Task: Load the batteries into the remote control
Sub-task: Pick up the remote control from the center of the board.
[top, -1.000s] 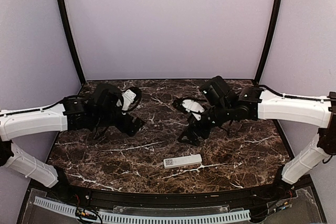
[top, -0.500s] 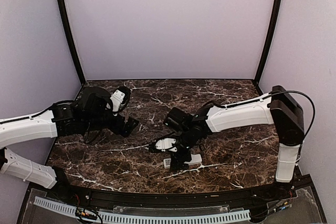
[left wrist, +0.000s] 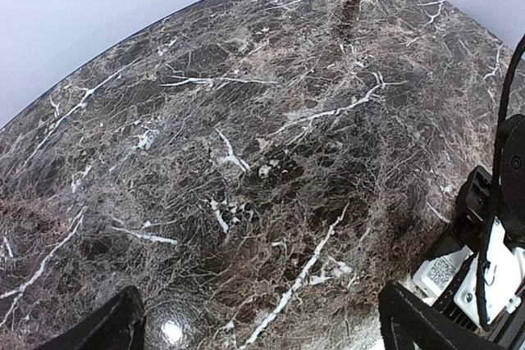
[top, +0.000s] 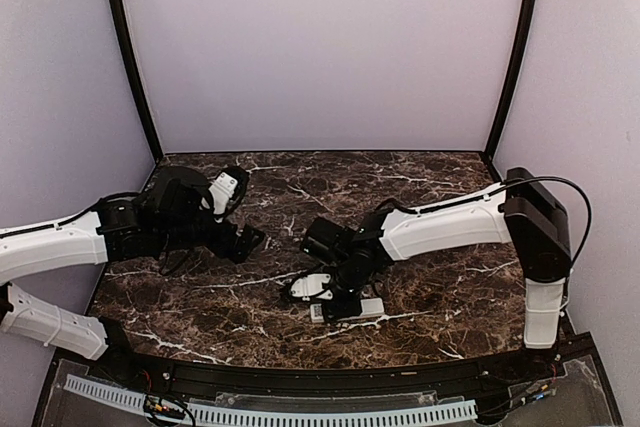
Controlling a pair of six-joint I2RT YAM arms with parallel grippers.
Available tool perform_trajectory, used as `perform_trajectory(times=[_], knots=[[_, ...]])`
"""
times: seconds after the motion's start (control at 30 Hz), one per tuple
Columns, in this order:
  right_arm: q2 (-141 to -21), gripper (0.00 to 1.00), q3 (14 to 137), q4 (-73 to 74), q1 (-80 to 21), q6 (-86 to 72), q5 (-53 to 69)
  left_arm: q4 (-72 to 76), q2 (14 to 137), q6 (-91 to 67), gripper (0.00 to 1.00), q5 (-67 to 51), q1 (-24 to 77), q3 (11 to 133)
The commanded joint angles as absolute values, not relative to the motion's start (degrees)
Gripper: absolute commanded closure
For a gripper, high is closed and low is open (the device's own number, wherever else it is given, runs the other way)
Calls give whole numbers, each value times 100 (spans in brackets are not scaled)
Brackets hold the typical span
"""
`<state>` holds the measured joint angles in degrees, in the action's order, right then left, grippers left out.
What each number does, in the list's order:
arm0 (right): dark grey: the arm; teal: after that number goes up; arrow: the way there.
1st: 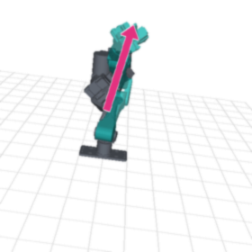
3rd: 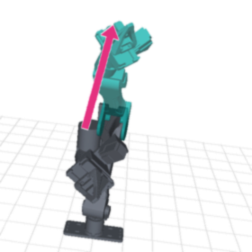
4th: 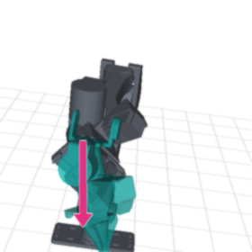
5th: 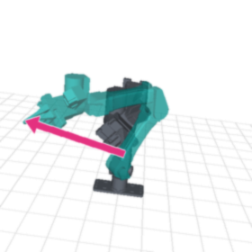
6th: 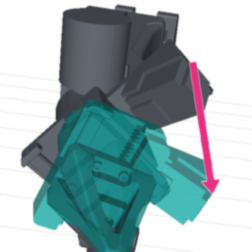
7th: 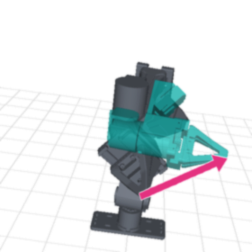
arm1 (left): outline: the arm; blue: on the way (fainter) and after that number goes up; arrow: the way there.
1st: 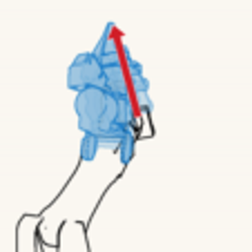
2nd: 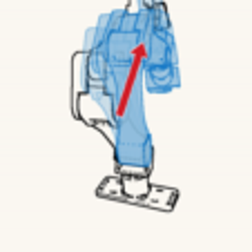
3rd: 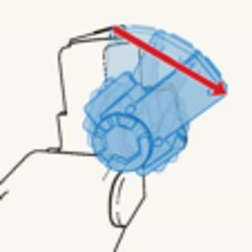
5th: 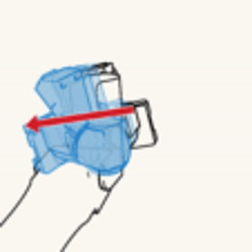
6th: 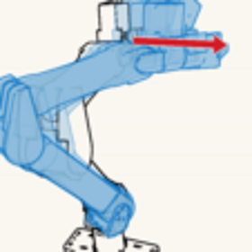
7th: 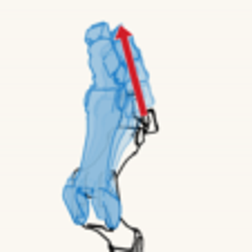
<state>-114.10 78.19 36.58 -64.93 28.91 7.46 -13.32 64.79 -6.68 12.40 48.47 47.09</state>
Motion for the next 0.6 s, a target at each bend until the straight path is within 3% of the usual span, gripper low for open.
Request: perform_trajectory(times=[0.0,0.2,0.3,0.43,0.57], knots=[[-11434,74,8187,3935,-6583,2699,692,-1169,6203,-615,2,1189,4816,4550],[-10628,83,8413,3679,-6459,2417,1424,-693,5588,-457,8,1223,4817,4184],[-9921,83,8314,2815,-6072,1725,2547,-145,5176,-330,15,533,4825,3987],[-8959,83,7469,-41,-5556,-242,3880,754,4601,-75,19,-1461,4830,3714],[-8790,87,6786,-3157,-5526,-1869,3889,1346,4715,-214,12,-2682,4913,3787]])
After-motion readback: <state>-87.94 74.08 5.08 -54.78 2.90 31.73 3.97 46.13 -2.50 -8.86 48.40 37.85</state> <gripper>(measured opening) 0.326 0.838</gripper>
